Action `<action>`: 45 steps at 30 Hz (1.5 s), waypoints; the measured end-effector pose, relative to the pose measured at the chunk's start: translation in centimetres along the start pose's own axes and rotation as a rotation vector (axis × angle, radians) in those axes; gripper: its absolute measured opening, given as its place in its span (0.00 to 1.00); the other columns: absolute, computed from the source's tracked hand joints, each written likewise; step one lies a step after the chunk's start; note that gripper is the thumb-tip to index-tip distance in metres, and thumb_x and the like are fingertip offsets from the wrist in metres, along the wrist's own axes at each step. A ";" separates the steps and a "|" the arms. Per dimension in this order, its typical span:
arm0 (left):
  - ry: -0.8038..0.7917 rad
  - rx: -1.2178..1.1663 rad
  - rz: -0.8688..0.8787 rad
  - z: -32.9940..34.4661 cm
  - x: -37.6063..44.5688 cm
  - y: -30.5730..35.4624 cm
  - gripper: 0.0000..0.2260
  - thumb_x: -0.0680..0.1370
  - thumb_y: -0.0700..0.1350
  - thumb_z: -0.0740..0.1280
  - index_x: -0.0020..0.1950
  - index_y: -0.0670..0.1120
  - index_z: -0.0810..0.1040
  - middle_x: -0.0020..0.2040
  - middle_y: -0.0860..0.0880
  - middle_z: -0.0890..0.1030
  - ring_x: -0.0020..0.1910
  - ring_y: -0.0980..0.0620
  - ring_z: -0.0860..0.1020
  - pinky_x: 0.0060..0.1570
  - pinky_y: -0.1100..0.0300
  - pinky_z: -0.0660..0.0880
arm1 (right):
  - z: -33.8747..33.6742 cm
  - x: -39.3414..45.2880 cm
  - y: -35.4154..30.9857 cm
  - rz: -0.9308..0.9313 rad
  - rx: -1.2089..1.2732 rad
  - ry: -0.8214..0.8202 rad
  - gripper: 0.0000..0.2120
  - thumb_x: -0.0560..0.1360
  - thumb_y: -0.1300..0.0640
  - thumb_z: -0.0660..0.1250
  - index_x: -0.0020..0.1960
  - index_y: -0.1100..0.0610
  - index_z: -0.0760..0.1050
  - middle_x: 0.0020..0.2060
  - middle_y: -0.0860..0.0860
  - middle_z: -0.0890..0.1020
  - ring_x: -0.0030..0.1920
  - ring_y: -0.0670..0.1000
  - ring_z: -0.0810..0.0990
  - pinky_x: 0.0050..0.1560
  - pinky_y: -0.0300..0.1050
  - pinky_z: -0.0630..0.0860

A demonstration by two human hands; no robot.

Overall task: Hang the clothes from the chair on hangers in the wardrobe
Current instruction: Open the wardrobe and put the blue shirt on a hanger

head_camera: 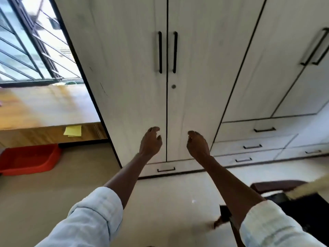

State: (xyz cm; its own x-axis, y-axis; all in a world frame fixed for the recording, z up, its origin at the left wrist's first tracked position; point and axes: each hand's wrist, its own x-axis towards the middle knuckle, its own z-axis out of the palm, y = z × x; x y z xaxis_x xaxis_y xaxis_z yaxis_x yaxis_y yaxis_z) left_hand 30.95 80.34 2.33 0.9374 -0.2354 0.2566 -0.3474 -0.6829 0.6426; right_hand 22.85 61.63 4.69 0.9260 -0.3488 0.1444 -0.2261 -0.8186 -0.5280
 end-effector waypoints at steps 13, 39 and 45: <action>0.487 -0.384 0.303 -8.4 30.7 8.8 0.12 0.79 0.54 0.66 0.51 0.46 0.75 0.43 0.49 0.76 0.43 0.52 0.74 0.44 0.61 0.73 | -5.2 27.0 -11.7 -0.342 0.301 0.491 0.11 0.80 0.63 0.59 0.58 0.60 0.77 0.52 0.55 0.80 0.44 0.54 0.79 0.42 0.45 0.74; 0.471 -0.306 0.047 -10.7 23.3 13.9 0.24 0.83 0.58 0.56 0.41 0.41 0.78 0.35 0.46 0.81 0.34 0.48 0.79 0.40 0.51 0.77 | -10.8 22.4 -13.1 -0.335 0.476 0.132 0.11 0.82 0.59 0.57 0.57 0.60 0.77 0.51 0.55 0.79 0.48 0.55 0.80 0.42 0.44 0.77; 0.689 -0.421 0.040 -13.9 13.2 12.4 0.26 0.83 0.59 0.56 0.37 0.41 0.77 0.30 0.46 0.79 0.32 0.47 0.78 0.35 0.55 0.72 | -9.7 15.3 -15.2 -0.363 0.712 -0.209 0.19 0.82 0.45 0.59 0.70 0.50 0.72 0.61 0.49 0.80 0.60 0.50 0.78 0.62 0.51 0.75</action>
State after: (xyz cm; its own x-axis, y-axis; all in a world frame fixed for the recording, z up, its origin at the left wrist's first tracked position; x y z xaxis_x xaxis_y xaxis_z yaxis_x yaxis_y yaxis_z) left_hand 38.65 78.34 23.69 0.7462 0.3190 0.5843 -0.4890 -0.3329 0.8062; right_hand 37.49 64.35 23.04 0.9575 0.0312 0.2868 0.2789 -0.3542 -0.8926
